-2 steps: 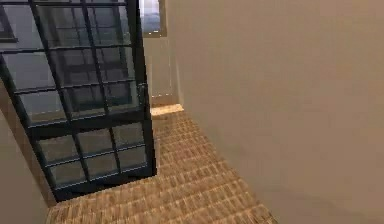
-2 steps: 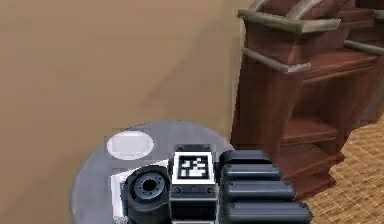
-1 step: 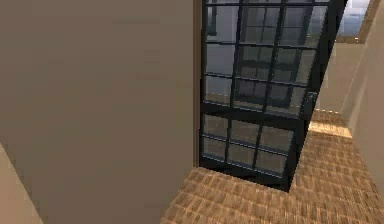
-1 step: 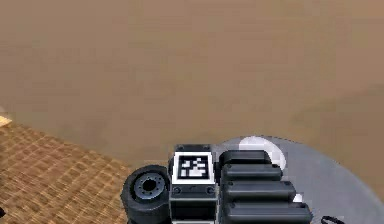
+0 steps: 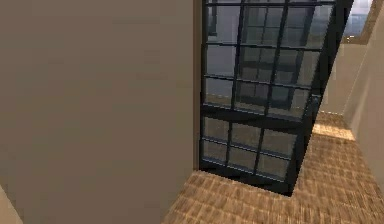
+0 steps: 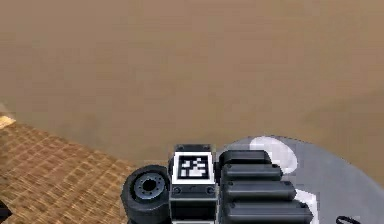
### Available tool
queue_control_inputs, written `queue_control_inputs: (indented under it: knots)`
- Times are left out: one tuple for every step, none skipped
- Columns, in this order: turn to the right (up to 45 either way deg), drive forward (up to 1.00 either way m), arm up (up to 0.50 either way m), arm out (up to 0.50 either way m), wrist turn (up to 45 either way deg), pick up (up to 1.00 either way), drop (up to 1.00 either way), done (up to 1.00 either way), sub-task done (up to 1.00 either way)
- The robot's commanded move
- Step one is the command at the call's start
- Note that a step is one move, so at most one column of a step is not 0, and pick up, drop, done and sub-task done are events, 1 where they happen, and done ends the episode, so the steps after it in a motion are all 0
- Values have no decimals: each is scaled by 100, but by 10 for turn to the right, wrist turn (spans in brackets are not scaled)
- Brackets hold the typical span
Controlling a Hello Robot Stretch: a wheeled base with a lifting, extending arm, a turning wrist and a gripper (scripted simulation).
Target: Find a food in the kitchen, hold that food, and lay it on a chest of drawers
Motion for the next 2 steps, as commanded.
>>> queue_control_inputs:
  knots:
    - [450,0,0,0,0,0,0,0,0]
    - [60,0,0,0,0,0,0,0,0]
